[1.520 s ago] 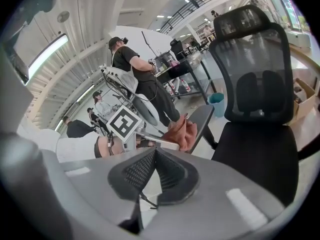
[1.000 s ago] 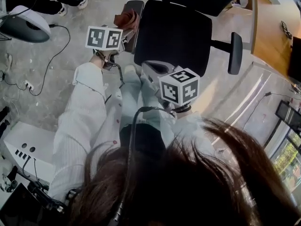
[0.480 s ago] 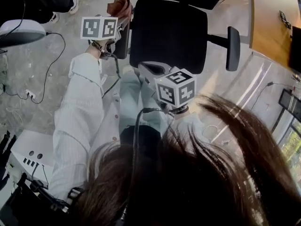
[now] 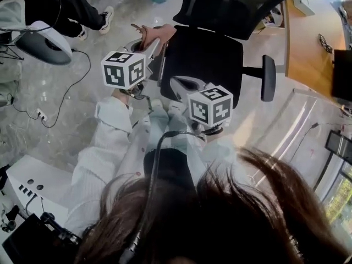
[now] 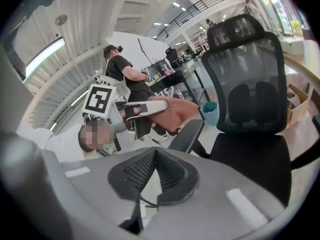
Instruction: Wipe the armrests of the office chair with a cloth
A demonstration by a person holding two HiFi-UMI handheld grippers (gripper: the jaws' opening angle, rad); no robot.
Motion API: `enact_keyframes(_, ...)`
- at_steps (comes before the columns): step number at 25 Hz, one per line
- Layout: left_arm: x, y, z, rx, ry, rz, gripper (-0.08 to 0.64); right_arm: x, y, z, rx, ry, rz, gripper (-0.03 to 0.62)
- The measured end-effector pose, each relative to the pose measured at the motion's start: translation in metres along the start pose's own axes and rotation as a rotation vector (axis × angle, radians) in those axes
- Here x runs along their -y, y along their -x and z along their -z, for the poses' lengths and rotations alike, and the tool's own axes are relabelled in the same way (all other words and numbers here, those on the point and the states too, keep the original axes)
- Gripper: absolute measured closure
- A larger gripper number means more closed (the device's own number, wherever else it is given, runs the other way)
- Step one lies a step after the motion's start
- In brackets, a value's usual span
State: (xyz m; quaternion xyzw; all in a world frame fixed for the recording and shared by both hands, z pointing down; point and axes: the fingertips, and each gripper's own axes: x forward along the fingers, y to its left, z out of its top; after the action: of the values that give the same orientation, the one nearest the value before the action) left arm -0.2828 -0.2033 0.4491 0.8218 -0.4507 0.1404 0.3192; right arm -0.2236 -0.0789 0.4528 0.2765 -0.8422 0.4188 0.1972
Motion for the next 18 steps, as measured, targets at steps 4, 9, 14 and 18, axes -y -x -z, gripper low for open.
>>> enact_keyframes(4,0.027,0.043,-0.011,0.062,-0.057,-0.017,0.528,-0.024,0.004,-0.017,0.023,0.083,-0.021,0.591)
enact_keyframes(9,0.057,0.098,-0.019,0.15,-0.06,-0.042,0.528,-0.053,0.026,-0.039,0.132,0.162,0.016,0.591)
enact_keyframes(14,0.084,0.127,-0.027,0.256,-0.064,-0.062,0.528,-0.071,0.059,-0.07,0.289,0.228,0.049,0.591)
enact_keyframes(18,0.094,0.134,-0.025,0.292,-0.074,-0.06,0.528,-0.079,0.078,-0.09,0.398,0.313,0.102,0.591)
